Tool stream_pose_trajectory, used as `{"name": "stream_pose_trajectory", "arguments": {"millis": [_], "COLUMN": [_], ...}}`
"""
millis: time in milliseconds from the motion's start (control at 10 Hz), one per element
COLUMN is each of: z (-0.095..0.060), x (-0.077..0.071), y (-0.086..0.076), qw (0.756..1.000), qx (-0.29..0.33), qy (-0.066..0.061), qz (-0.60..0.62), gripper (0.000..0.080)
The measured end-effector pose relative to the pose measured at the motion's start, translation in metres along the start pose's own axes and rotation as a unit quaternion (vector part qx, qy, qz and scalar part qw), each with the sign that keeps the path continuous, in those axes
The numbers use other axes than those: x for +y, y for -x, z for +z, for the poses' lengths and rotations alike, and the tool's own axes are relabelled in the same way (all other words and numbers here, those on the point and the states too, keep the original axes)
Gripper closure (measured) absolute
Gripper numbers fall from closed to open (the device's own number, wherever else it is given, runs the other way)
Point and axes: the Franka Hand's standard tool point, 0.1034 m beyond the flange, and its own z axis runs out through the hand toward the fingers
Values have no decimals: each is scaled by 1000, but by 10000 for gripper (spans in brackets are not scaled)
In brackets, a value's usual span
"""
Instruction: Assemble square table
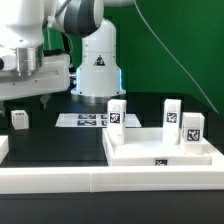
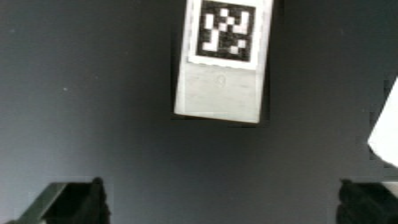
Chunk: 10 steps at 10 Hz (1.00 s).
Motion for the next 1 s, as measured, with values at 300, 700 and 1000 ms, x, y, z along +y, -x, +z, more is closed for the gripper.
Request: {"name": "stream_pose_trajectory", "arguments": {"millis": [300, 700, 1000], "z": [2, 8, 11], "x": [-4, 3, 5], "y": [-6, 0, -3], "qw": [999, 999, 998], "qx": [-33, -29, -27], "qy": [-5, 13, 21], "qz": [-2, 37, 50], "gripper": [150, 150, 150]}}
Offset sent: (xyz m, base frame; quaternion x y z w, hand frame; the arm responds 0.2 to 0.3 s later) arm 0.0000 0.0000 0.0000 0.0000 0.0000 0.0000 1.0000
